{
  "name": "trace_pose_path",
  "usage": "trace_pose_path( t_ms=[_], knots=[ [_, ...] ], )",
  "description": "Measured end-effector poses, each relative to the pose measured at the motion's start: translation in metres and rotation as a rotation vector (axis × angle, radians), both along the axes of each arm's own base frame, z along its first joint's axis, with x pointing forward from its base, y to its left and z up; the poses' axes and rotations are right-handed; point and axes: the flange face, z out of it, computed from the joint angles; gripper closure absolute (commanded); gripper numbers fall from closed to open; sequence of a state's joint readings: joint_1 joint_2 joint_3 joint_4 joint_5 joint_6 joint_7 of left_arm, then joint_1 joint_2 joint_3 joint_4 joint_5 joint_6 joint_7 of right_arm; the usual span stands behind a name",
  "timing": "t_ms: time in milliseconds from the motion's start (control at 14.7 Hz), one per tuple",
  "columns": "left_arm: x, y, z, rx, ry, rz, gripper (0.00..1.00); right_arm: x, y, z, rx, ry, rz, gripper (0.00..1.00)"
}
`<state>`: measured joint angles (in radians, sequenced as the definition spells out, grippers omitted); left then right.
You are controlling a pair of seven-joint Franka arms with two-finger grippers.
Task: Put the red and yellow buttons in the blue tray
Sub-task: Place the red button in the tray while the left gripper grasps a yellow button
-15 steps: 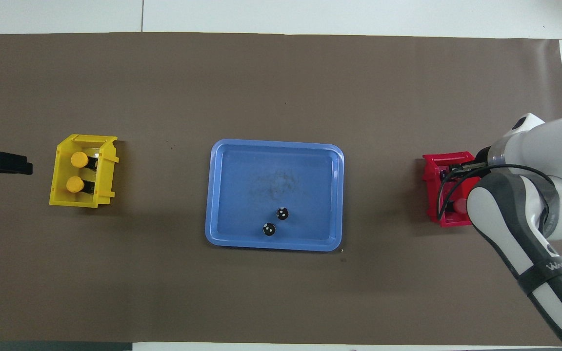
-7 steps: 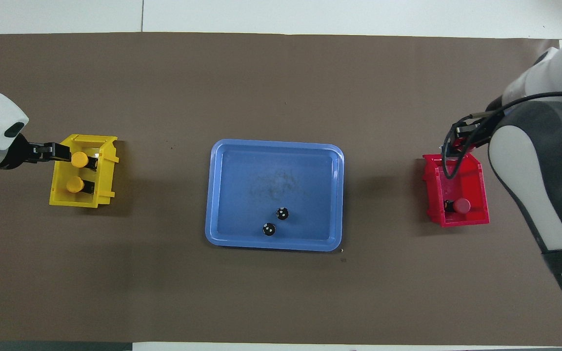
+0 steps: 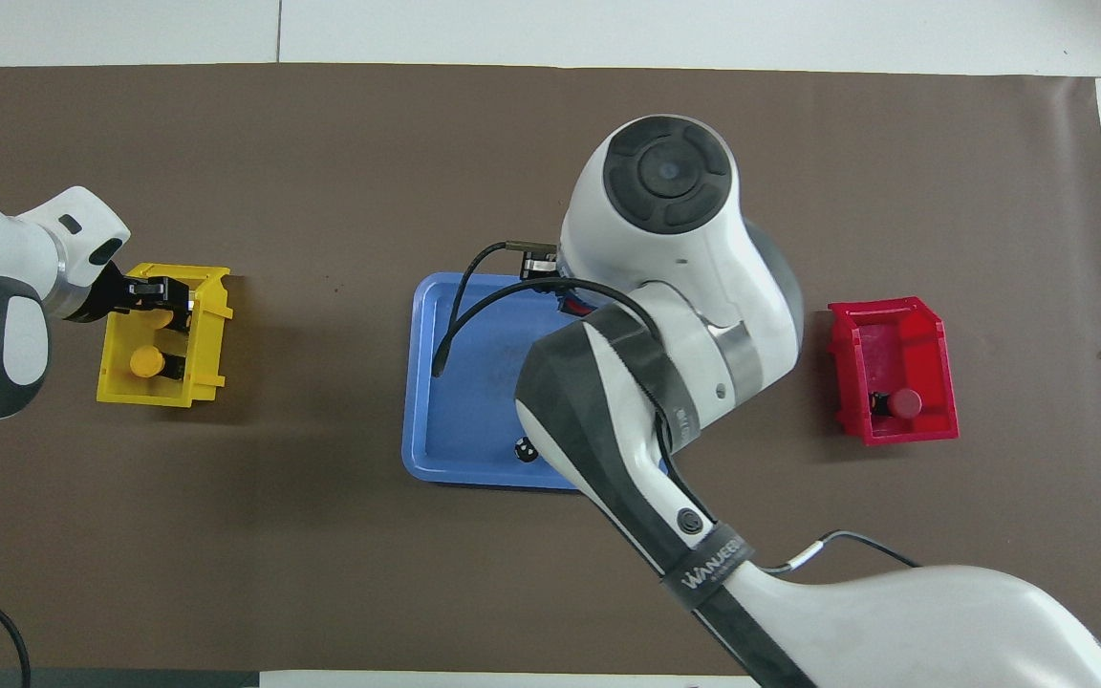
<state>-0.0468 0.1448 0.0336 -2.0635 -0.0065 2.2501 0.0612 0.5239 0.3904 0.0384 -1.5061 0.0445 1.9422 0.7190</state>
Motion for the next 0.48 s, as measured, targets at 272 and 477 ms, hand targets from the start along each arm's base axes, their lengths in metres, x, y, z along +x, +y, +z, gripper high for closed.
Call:
trace_pose_path(
  t_ms=[272, 477],
  knots=[
    [-0.002, -0.001, -0.004, 0.000, 0.006, -0.001, 0.80, -0.002, 0.024, -0.055, -0.014, 0.016, -0.003, 0.83],
    [-0.002, 0.000, -0.004, 0.000, 0.007, 0.001, 0.93, -0.009, 0.027, -0.078, -0.015, 0.016, 0.000, 0.76]
  ],
)
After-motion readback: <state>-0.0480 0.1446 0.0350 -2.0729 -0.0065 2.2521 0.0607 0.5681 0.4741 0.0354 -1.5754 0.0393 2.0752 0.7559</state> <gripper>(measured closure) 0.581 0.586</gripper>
